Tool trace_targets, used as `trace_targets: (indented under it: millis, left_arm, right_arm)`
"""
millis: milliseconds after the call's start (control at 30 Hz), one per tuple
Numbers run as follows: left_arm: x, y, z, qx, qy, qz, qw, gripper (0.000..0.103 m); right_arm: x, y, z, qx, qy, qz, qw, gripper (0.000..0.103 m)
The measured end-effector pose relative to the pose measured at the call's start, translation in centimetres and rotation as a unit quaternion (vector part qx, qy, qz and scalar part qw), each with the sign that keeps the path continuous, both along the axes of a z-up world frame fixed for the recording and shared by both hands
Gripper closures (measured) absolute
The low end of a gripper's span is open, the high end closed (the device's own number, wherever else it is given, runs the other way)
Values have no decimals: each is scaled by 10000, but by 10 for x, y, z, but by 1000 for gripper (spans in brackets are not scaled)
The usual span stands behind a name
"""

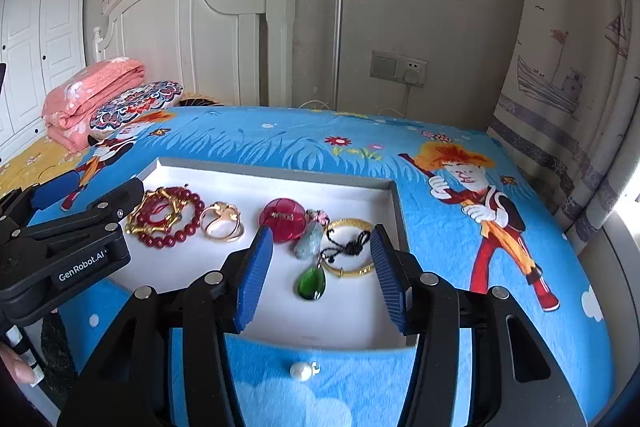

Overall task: Organize jewelry
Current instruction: 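Open both tools and withdraw them toward the loose pearls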

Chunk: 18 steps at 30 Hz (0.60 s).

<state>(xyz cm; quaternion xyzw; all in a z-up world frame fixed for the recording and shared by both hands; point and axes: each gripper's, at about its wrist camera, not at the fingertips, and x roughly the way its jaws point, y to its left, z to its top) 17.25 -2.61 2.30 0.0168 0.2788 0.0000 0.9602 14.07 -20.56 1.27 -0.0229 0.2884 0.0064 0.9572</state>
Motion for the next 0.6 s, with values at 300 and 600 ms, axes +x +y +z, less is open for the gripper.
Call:
trace_targets:
  millis: [300,600]
  left_arm:
    - [-74,1,-23,212,-48,-79,9997,12]
    - [-110,-15,-48,116,27,-278,9995,12]
  right_arm:
    - [-72,-8,-25,-33,-162,7,9999,52]
    - [-103,-14,-47,49,-253,-117,9996,52]
